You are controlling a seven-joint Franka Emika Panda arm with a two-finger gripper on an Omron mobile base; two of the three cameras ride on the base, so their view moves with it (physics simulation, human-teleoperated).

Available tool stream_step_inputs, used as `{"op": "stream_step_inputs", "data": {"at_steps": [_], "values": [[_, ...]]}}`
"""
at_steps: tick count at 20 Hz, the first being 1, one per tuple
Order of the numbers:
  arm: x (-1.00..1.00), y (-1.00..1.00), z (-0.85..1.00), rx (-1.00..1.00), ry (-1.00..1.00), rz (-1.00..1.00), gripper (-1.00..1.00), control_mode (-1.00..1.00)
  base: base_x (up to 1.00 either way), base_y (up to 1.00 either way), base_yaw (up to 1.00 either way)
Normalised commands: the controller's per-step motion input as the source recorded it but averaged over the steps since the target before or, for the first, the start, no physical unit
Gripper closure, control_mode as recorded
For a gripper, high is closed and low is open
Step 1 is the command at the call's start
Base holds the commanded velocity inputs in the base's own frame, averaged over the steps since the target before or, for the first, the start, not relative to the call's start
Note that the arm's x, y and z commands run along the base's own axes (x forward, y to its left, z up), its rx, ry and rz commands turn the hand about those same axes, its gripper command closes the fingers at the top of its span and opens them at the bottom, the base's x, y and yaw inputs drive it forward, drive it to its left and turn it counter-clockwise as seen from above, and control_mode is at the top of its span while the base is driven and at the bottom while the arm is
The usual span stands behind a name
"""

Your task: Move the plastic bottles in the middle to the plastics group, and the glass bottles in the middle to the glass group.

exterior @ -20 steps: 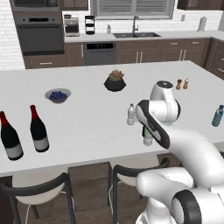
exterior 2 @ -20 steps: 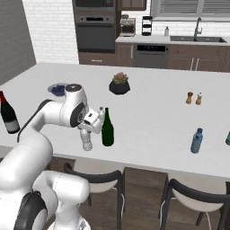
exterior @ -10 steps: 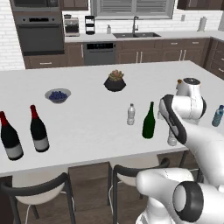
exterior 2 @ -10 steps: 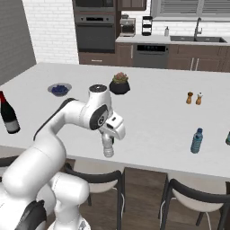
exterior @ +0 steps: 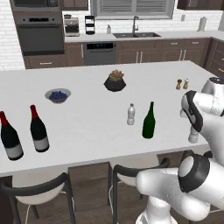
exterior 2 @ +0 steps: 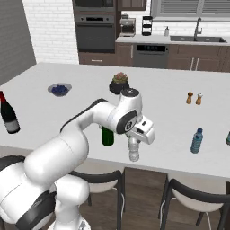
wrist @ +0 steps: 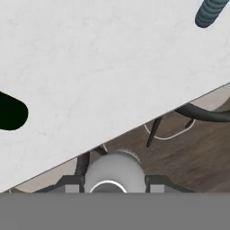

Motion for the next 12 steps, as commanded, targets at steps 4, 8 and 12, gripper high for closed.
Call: {"op": "stream_step_inputs", "data": {"at_steps": [4,8,12], "values": [[0.06,-0.99,0.0,0.0,-0.02,0.0,1.0,-1.0,0.0,0.0,0.0],[0.25,-0.88,0.06,0.0,-0.04,0.0,1.0,-1.0,0.0,0.0,0.0],[0.45,-0.73,0.1,0.0,-0.01,0.0,1.0,-1.0,0.0,0.0,0.0]]}}
